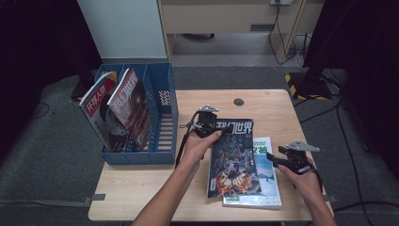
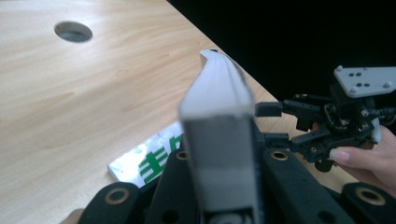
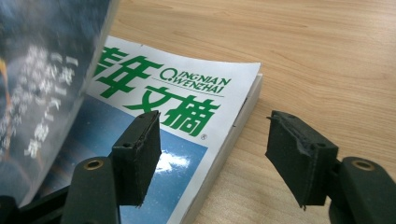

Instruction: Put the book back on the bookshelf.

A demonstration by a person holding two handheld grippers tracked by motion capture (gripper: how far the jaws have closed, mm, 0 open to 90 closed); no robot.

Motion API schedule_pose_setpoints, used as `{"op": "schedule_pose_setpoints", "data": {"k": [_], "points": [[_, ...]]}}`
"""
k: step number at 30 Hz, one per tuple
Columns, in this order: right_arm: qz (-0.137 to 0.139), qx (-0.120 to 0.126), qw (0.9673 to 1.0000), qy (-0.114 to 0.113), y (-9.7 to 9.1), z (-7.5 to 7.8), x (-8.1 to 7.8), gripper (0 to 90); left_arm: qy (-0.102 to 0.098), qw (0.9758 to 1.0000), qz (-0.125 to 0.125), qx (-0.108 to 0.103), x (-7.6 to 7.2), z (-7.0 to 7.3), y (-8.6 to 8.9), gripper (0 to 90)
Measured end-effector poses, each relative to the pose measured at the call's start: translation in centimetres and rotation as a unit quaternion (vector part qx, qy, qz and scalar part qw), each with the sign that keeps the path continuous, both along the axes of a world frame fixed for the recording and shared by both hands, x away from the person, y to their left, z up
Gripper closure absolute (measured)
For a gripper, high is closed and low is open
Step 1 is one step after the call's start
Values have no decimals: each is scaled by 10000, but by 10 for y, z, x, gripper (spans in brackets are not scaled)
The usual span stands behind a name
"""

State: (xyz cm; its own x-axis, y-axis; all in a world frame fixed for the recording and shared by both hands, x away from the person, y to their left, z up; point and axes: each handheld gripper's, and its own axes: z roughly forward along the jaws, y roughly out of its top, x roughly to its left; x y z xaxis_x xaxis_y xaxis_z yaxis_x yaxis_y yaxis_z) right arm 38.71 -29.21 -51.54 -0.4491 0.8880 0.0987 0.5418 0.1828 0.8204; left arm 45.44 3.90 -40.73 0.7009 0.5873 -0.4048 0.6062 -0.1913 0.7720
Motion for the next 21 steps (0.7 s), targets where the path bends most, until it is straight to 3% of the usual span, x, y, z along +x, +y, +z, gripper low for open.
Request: {"op": "schedule_pose_setpoints", "data": {"k": [12,17,21], "points": [[-61,-38,10000,-14,0,-1,0,343,-496,9984,200,-171,0,28,13,821],[-89,-66,9999,-11,-2,-1,0,343,-658,9966,290,-395,0,38,19,821],[-109,-79,9999,-38,-3,-1,0,343,-859,9939,326,-616,-1,47,23,821]]}}
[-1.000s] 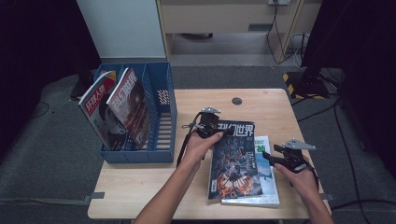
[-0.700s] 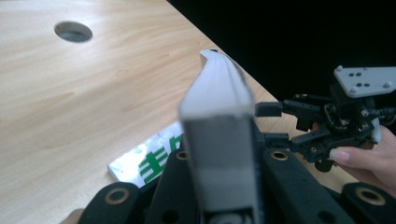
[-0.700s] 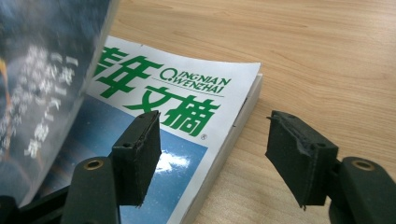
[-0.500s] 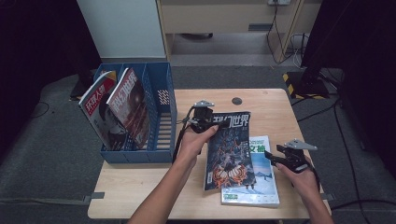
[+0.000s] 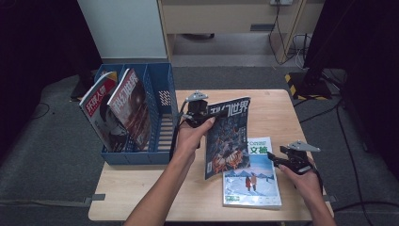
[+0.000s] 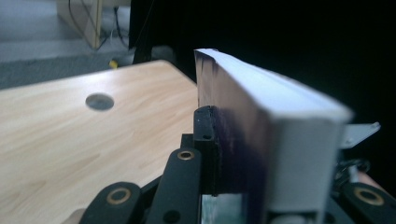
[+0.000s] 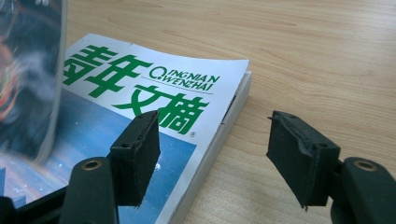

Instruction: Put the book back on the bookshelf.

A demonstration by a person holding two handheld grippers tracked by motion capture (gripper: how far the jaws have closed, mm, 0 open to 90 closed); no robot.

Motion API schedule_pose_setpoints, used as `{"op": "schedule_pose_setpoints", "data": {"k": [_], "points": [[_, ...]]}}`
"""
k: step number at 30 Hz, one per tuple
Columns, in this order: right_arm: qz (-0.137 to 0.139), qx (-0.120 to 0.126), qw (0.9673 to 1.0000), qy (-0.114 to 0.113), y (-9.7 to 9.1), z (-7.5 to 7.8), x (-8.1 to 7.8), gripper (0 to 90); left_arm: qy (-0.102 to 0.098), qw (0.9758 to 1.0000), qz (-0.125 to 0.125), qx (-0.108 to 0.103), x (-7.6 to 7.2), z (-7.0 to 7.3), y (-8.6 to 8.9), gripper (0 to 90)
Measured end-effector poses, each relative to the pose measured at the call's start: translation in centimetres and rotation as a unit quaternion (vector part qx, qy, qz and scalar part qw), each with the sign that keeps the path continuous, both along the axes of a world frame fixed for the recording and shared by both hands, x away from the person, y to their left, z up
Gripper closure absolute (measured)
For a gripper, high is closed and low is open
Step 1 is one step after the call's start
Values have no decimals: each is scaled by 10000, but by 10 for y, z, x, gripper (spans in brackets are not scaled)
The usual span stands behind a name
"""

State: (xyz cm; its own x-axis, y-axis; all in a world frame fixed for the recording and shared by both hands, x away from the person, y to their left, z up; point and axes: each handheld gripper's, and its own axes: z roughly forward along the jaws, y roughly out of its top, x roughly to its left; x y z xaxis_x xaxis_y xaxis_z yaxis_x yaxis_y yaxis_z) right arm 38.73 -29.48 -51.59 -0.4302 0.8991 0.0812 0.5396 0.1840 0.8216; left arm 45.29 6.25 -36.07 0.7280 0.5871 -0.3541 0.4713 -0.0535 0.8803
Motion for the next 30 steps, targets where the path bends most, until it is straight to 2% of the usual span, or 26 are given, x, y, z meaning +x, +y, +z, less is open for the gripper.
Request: {"op": "schedule_pose_setpoints", "data": {"k": [5,8,15,20,30], "points": [[-11,-16,10000,2,0,0,0,341,-165,9998,83,-115,-2,10,4,820],[-33,-70,10000,5,1,0,0,340,-231,9996,146,-106,-2,14,7,821],[-99,-130,9999,23,0,-1,0,332,-330,9990,254,-149,-3,20,13,820],[-159,-184,9997,45,-2,-3,1,331,-381,9984,332,-271,-5,25,19,820],[-562,-290,9979,113,-11,-6,1,310,-496,9970,490,-346,-8,34,32,820]]}}
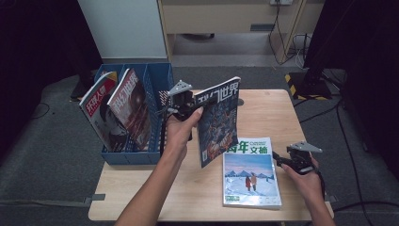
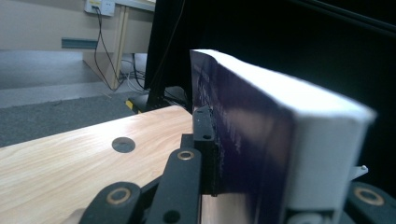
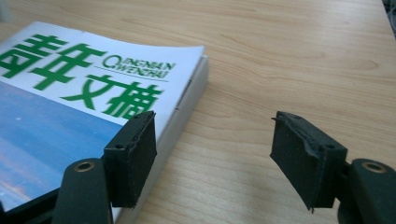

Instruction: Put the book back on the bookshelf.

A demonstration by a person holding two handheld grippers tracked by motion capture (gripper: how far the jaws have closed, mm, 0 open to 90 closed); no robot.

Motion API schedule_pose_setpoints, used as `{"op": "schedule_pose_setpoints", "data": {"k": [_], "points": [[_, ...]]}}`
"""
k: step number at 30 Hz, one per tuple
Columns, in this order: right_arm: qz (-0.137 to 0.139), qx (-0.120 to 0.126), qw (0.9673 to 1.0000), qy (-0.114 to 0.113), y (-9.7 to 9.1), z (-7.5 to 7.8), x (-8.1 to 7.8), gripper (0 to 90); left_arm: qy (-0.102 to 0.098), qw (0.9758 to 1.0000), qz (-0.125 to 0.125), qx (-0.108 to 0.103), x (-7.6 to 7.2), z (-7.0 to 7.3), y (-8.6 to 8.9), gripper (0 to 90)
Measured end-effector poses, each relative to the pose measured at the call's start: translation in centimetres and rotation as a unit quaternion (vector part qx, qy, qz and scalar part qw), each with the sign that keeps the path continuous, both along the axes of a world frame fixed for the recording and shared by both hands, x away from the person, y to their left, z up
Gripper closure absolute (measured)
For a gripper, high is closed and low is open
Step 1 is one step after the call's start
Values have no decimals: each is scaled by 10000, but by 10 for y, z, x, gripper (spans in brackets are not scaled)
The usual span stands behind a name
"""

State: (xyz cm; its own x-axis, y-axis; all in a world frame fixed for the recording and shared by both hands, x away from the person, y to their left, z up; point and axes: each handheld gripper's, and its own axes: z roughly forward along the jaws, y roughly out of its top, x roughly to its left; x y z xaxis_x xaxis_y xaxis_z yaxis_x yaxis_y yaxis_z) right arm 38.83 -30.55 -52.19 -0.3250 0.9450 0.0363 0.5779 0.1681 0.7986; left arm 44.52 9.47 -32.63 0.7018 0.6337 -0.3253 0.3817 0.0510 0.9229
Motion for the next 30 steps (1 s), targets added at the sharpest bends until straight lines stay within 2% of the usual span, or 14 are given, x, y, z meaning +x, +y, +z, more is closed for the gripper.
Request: {"op": "schedule_pose_setpoints", "data": {"k": [5,15,23,30], "points": [[-120,-85,9998,104,-4,-5,1,309,-53,9999,77,-38,-2,3,8,820],[-111,-279,9993,234,-4,-10,2,302,-79,9998,189,-32,-2,7,21,820],[-134,-309,9988,355,-4,-15,3,297,-105,9996,253,-54,-4,9,29,820],[-141,-342,9987,343,-5,-15,3,282,-112,9995,294,-79,-4,10,36,820]]}}
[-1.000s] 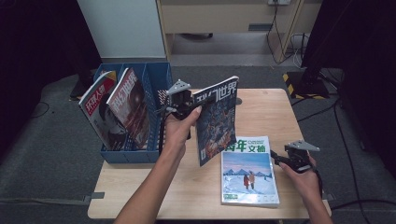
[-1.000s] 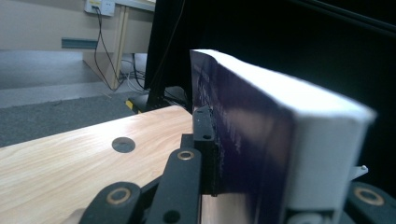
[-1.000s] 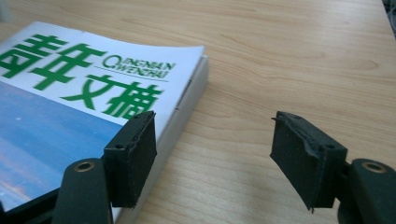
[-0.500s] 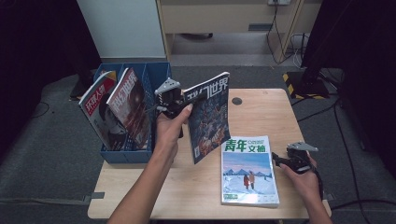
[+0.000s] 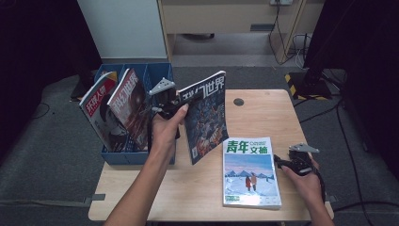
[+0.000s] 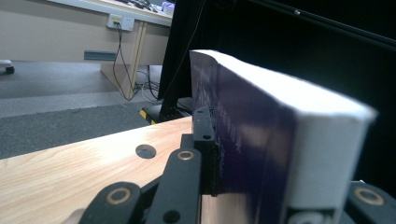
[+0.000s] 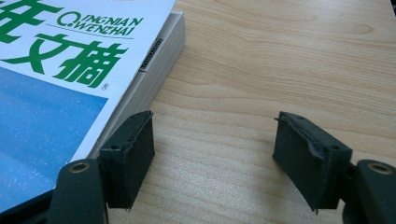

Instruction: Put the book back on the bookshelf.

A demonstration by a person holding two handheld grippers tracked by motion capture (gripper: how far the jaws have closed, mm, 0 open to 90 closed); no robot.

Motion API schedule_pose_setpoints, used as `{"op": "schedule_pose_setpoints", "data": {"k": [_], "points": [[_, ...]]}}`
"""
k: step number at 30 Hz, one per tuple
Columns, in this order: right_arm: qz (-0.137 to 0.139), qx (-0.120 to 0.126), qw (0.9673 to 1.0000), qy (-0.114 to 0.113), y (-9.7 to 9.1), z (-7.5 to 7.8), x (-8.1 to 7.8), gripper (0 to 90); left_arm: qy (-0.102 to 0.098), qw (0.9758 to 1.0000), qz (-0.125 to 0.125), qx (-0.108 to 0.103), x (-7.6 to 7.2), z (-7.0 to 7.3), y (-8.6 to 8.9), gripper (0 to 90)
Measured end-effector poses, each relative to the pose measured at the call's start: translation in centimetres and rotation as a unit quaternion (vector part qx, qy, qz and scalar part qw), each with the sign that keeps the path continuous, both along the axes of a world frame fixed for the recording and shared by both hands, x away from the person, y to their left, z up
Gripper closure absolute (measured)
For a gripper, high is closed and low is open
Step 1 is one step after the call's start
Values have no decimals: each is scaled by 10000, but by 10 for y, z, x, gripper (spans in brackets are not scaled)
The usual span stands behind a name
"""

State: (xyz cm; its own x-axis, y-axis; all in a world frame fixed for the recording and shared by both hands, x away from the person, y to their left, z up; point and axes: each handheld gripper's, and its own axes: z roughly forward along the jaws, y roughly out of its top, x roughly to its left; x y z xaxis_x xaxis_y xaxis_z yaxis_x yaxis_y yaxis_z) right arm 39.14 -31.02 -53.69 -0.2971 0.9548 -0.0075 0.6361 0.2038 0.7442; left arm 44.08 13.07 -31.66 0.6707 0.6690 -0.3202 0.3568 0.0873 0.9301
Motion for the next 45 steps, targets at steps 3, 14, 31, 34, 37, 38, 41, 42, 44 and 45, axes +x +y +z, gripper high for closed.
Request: {"op": "schedule_pose_setpoints", "data": {"k": [3,14,31,34,37,38,41,42,44,45], "points": [[-1,22,10000,-7,0,0,0,276,5,10000,22,2,0,0,2,820],[-9,71,10000,37,-1,0,1,273,7,10000,71,7,-1,0,9,820],[-15,75,10000,28,-1,0,1,271,38,9998,202,-41,-3,1,17,819],[-16,75,10000,28,-1,0,1,271,27,9998,215,-38,-4,2,20,819],[-16,79,10000,31,-1,0,1,271,7,9997,230,-42,-5,3,23,819],[-13,74,10000,27,-1,0,1,271,3,9997,244,-54,-6,4,24,819],[-16,71,10000,17,-1,-1,1,271,-31,9996,264,-61,-9,7,29,819],[-16,71,10000,17,-1,-1,1,271,-40,9996,270,-63,-10,8,31,819],[-16,70,10000,17,-1,-1,1,271,-75,9996,281,-67,-12,10,35,819],[-16,69,10000,17,-1,-1,1,271,-89,9995,291,-78,-14,11,37,819]]}}
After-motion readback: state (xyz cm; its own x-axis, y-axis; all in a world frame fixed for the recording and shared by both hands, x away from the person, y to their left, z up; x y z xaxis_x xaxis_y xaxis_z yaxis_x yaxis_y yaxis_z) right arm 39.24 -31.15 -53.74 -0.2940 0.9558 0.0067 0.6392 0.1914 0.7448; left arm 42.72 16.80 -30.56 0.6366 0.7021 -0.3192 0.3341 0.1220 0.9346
